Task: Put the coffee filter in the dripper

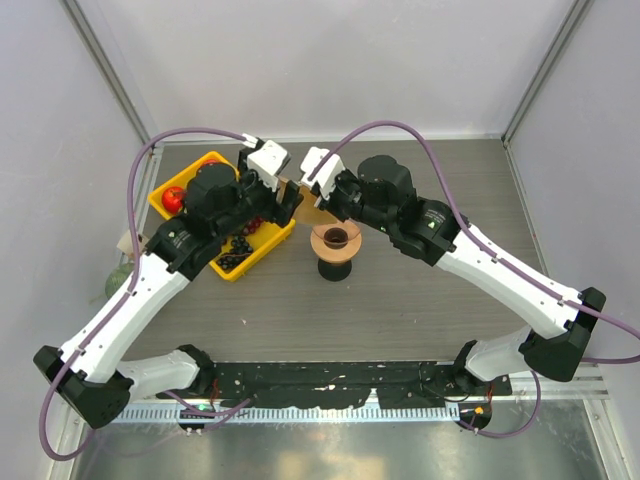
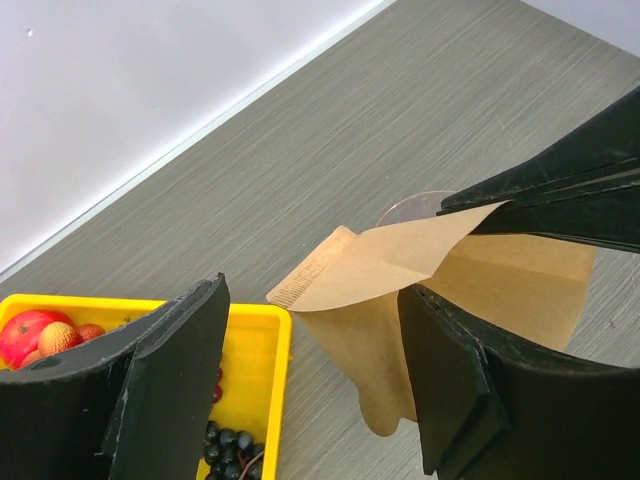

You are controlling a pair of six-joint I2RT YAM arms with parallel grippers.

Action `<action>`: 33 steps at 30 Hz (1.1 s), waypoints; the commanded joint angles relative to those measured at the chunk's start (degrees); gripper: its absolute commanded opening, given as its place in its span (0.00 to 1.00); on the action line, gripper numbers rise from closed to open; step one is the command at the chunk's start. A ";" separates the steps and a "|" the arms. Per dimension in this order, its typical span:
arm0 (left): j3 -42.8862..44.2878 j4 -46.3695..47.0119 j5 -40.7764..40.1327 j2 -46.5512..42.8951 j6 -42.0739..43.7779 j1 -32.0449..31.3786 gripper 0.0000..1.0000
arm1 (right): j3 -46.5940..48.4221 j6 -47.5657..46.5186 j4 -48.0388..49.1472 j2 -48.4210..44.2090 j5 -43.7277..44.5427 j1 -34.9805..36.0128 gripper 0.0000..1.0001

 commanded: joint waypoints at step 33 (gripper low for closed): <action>-7.86 10.88 11.78 -3.73 2.73 0.87 0.24 | 0.32 -10.21 7.49 -1.92 0.45 1.50 0.05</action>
